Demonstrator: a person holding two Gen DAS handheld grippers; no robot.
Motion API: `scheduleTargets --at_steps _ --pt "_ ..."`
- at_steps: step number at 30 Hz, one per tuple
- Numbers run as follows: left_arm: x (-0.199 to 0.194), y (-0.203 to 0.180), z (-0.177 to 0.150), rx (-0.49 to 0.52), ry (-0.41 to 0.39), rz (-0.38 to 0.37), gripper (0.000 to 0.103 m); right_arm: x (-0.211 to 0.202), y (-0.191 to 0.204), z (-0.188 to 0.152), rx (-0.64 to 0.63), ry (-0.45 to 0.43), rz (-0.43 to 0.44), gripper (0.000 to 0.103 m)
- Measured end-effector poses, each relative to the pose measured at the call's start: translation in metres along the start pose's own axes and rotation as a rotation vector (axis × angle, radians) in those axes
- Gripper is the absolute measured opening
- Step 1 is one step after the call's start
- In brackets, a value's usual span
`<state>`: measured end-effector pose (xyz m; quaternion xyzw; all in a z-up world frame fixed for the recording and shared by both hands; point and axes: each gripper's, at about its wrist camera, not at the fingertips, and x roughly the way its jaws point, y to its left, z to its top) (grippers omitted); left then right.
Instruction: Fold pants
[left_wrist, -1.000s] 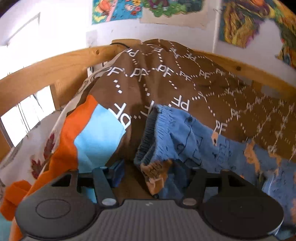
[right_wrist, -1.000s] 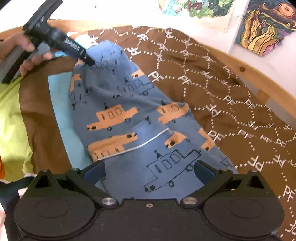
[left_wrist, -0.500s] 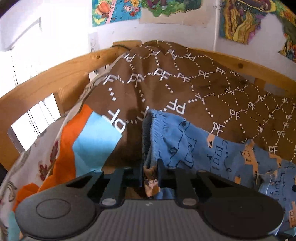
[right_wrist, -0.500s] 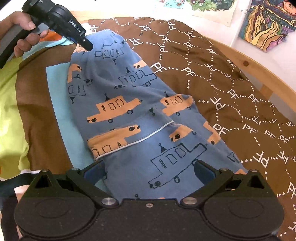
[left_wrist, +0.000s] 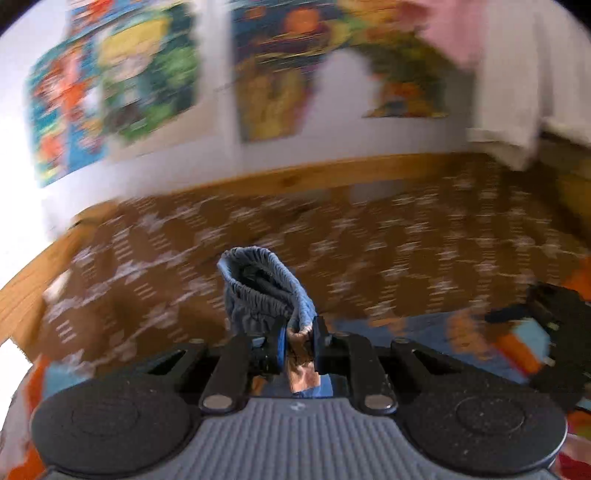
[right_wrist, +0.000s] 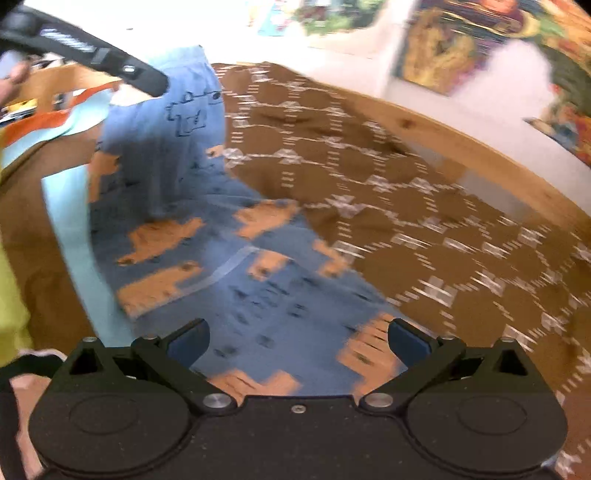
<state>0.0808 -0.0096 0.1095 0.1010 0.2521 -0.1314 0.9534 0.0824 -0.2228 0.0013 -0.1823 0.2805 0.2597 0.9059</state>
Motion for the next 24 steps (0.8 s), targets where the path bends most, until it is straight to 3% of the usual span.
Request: scheduleTargets --at_steps 6,13,15,16,18,24 --pt "0.025 -0.06 0.002 0.125 0.001 -0.197 0.015 -0.023 -0.046 -0.026 0.07 0.05 -0.133 0.102" --pt "0.077 -0.125 -0.024 0.27 0.065 -0.314 0.018 -0.04 -0.078 -0.052 0.114 0.102 -0.245 0.102" --pt "0.085 -0.14 -0.033 0.33 0.078 -0.328 0.033 -0.04 -0.082 -0.055 0.116 0.108 -0.255 0.102" --pt "0.087 -0.145 -0.037 0.347 0.082 -0.336 0.036 -0.039 -0.083 -0.056 0.116 0.11 -0.258 0.102" --pt "0.082 -0.147 -0.042 0.347 0.075 -0.34 0.058 -0.038 -0.085 -0.057 0.118 0.111 -0.262 0.102" --pt "0.063 -0.136 -0.056 0.338 0.076 -0.348 0.073 -0.035 -0.089 -0.05 0.131 0.084 -0.244 0.102"
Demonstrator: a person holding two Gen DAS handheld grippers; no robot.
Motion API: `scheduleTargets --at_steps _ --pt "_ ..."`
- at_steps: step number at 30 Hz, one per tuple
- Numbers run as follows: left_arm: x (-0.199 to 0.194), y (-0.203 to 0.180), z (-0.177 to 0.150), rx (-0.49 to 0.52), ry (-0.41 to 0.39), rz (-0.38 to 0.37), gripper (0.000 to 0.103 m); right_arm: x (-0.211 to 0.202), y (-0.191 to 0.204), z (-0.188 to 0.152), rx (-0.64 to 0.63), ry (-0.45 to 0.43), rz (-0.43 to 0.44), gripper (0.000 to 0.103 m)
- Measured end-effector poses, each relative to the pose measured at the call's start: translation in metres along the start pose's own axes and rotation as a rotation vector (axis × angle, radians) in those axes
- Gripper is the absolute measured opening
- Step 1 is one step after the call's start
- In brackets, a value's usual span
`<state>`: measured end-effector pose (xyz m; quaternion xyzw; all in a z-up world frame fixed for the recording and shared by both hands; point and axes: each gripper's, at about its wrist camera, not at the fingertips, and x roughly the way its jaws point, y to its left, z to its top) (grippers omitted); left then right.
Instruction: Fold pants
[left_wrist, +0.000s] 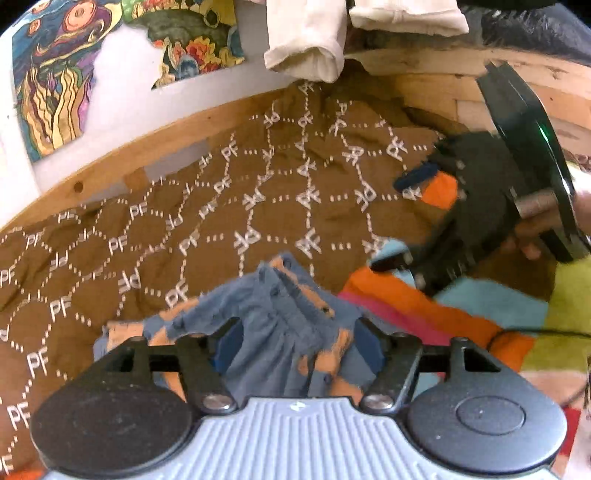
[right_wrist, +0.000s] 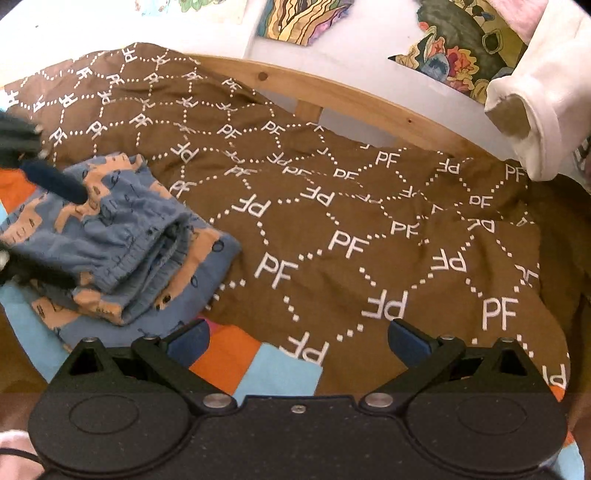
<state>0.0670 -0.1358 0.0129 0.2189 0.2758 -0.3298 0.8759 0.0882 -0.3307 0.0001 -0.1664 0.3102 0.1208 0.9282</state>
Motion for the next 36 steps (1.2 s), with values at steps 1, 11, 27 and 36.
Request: scheduleTargets --at_steps 1,11,27,36 --pt "0.0 0.0 -0.005 0.006 0.018 -0.002 0.073 0.001 -0.001 0.003 0.015 -0.006 0.022 0.102" --pt "0.016 0.004 -0.023 0.011 0.135 -0.018 0.044 0.031 0.004 0.044 0.252 0.008 0.407 0.095" --pt "0.008 0.021 -0.013 -0.097 0.135 -0.055 0.007 0.061 0.006 0.047 0.447 0.095 0.495 0.013" --pt "-0.018 0.016 -0.001 -0.102 0.069 -0.118 0.007 0.032 -0.013 0.049 0.511 0.097 0.499 0.011"
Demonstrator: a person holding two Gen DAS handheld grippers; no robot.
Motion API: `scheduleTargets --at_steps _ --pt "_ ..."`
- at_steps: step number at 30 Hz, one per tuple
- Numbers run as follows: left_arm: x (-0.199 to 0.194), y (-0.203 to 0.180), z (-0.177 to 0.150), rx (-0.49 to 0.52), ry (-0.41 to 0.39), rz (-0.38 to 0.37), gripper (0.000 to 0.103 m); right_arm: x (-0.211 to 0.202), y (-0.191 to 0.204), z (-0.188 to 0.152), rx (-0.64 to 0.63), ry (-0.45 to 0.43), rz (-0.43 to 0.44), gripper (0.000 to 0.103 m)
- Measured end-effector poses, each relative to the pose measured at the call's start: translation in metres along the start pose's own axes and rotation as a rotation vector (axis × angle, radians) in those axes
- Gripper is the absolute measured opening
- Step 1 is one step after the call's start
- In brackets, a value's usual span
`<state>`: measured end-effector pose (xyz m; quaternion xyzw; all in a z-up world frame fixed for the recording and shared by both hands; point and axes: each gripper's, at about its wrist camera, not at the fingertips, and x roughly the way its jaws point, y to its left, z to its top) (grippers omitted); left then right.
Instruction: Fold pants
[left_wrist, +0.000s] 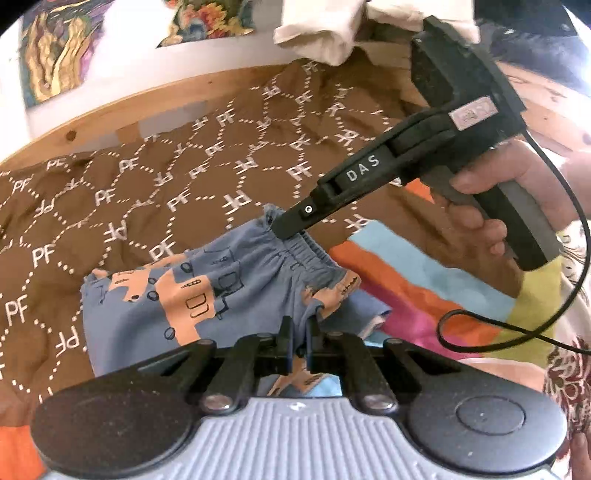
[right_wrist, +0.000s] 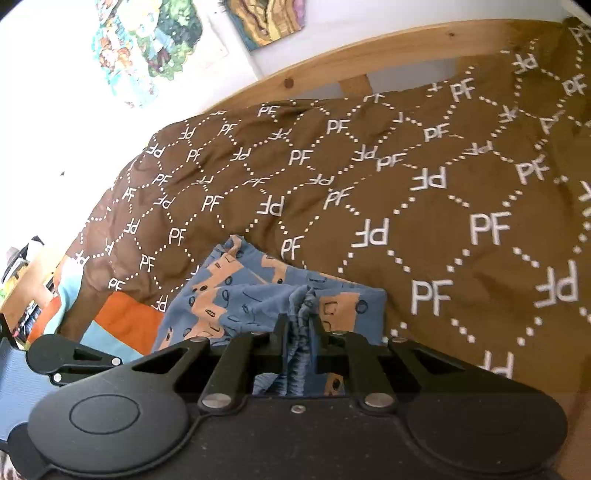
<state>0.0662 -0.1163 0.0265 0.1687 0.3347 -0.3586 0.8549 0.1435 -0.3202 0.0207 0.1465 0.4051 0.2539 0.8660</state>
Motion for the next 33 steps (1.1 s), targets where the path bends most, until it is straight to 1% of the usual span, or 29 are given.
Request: scheduleTargets --at_steps 3,8,9,11,12,13,14,15,16,17,18,19,20,21,22,23,24,25,27,30,31,33 --pt "0.008 -0.009 -0.001 0.027 0.012 -0.015 0.007 -0.003 -0.005 -0.003 0.009 0.015 -0.03 0.011" --pt "0.032 -0.013 -0.007 0.039 0.065 -0.025 0.007 0.0 -0.015 -0.012 0.009 0.04 -0.073 0.011" --pt "0.035 -0.013 -0.008 0.039 0.077 -0.026 0.007 0.002 -0.016 -0.014 0.004 0.047 -0.079 0.012" --pt "0.038 -0.011 -0.009 0.038 0.087 -0.029 0.009 0.004 -0.016 -0.018 -0.007 0.06 -0.099 0.022" --pt "0.036 -0.01 -0.008 0.036 0.085 -0.033 0.013 0.005 -0.016 -0.019 -0.017 0.064 -0.112 0.029" --pt "0.032 -0.009 -0.008 0.03 0.078 -0.039 0.016 0.004 -0.015 -0.02 -0.027 0.064 -0.124 0.033" --pt "0.027 -0.008 -0.008 0.022 0.068 -0.053 0.027 0.002 -0.013 -0.021 -0.041 0.059 -0.136 0.035" --pt "0.022 -0.006 -0.008 0.013 0.059 -0.065 0.045 -0.001 -0.011 -0.022 -0.057 0.054 -0.15 0.043" --pt "0.016 -0.002 -0.009 0.003 0.044 -0.068 0.051 -0.003 -0.009 -0.023 -0.076 0.047 -0.168 0.055" --pt "0.009 0.002 -0.009 -0.009 0.026 -0.059 0.053 -0.005 -0.006 -0.023 -0.093 0.039 -0.185 0.064" --pt "0.004 0.006 -0.01 -0.02 0.019 -0.039 0.053 -0.007 -0.003 -0.025 -0.107 0.028 -0.195 0.074" --pt "0.0 0.011 -0.01 -0.036 0.015 -0.01 0.054 -0.009 0.001 -0.026 -0.124 0.017 -0.194 0.078" --pt "-0.003 0.019 -0.009 -0.067 0.007 0.031 0.058 -0.01 0.005 -0.027 -0.141 0.014 -0.191 0.08" --pt "-0.005 0.027 -0.009 -0.103 0.002 0.069 0.069 -0.01 0.01 -0.029 -0.164 0.012 -0.192 0.084" --pt "-0.007 0.036 -0.008 -0.144 -0.004 0.113 0.075 -0.009 0.016 -0.032 -0.196 0.008 -0.2 0.087" --pt "-0.008 0.044 -0.008 -0.188 -0.012 0.162 0.084 -0.008 0.021 -0.034 -0.222 0.004 -0.21 0.088" --pt "-0.008 0.051 -0.009 -0.223 -0.017 0.207 0.09 -0.006 0.027 -0.037 -0.251 0.002 -0.224 0.09" --pt "-0.007 0.057 -0.01 -0.255 -0.016 0.249 0.092 -0.004 0.032 -0.04 -0.273 0.002 -0.236 0.091" --pt "0.004 0.067 -0.01 -0.283 0.027 0.32 0.093 0.001 0.04 -0.048 -0.325 0.01 -0.271 0.095" --pt "0.031 0.069 -0.016 -0.222 0.124 0.408 0.093 0.009 0.049 -0.062 -0.43 0.027 -0.333 0.098" --pt "0.04 0.069 -0.02 -0.2 0.157 0.426 0.093 0.01 0.051 -0.066 -0.463 0.029 -0.345 0.1" --pt "0.044 0.07 -0.027 -0.188 0.172 0.419 0.094 0.011 0.051 -0.074 -0.514 0.028 -0.359 0.102"
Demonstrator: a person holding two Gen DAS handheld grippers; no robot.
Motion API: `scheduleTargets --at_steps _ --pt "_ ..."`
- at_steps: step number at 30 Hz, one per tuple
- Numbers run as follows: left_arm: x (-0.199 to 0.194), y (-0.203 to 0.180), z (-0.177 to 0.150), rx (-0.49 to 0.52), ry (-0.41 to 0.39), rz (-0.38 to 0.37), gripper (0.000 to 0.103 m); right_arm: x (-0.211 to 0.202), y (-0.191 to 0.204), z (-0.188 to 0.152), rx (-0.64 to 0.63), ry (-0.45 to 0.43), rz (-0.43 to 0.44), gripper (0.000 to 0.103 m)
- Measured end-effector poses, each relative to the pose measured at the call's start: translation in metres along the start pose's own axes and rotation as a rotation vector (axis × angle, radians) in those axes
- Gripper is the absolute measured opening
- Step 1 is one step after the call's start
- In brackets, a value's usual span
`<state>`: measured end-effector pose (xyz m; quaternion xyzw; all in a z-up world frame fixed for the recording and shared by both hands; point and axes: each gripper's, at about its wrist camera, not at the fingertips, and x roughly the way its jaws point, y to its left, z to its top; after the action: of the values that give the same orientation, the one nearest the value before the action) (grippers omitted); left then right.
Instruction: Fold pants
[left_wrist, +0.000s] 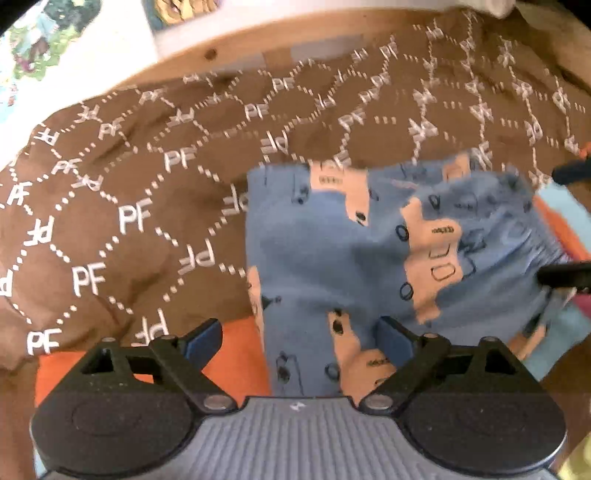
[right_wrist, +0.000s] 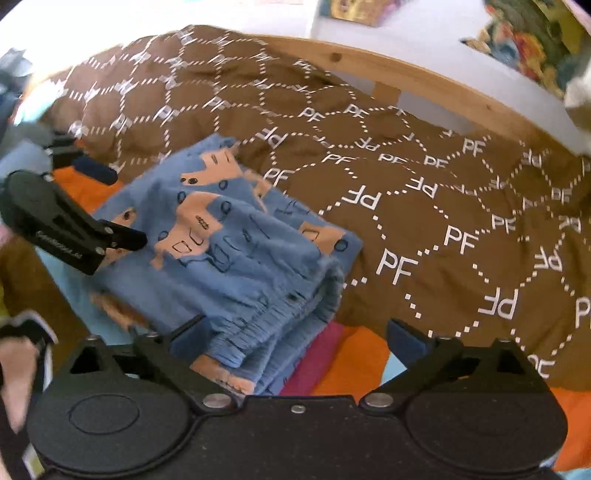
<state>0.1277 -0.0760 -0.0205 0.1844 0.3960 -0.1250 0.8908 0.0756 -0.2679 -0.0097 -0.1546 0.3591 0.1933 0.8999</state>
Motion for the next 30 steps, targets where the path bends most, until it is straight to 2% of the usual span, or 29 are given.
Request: scheduleTargets --at_steps 5,10,12,15,17,19,21,24,27,30 --pt "-0.02 0.011 -0.001 -0.036 -0.021 -0.031 0.095 -0.014 -0.003 -0.001 -0.021 -0.058 -0.007 0.102" --pt "-0.026 0.023 0.026 -0.081 -0.09 -0.033 0.1 -0.011 -0.012 0.02 -0.025 -0.108 -0.045 0.102" --pt "-0.016 0.024 0.042 -0.083 -0.076 -0.011 0.1 -0.003 -0.014 0.03 -0.025 -0.116 -0.055 0.102" --pt "0.004 0.018 0.055 -0.024 -0.079 0.04 0.102 0.013 -0.017 0.04 -0.043 -0.118 -0.07 0.102" --pt "0.017 0.013 0.059 0.015 -0.064 0.069 0.101 0.028 -0.018 0.042 -0.061 -0.091 -0.097 0.102" --pt "0.022 0.013 0.061 0.013 -0.057 0.066 0.101 0.039 -0.021 0.04 -0.067 -0.05 -0.115 0.102" --pt "0.019 0.017 0.064 -0.005 -0.054 0.056 0.1 0.039 -0.026 0.038 -0.04 -0.037 -0.106 0.102" --pt "0.012 0.025 0.068 -0.033 -0.1 0.058 0.101 0.026 -0.028 0.038 -0.008 -0.077 -0.116 0.102" --pt "0.022 0.023 0.076 0.014 -0.075 0.111 0.101 0.021 -0.026 0.04 -0.013 -0.112 -0.114 0.102" --pt "0.037 0.018 0.08 0.063 -0.049 0.148 0.1 0.029 -0.022 0.041 -0.047 -0.073 -0.127 0.102"
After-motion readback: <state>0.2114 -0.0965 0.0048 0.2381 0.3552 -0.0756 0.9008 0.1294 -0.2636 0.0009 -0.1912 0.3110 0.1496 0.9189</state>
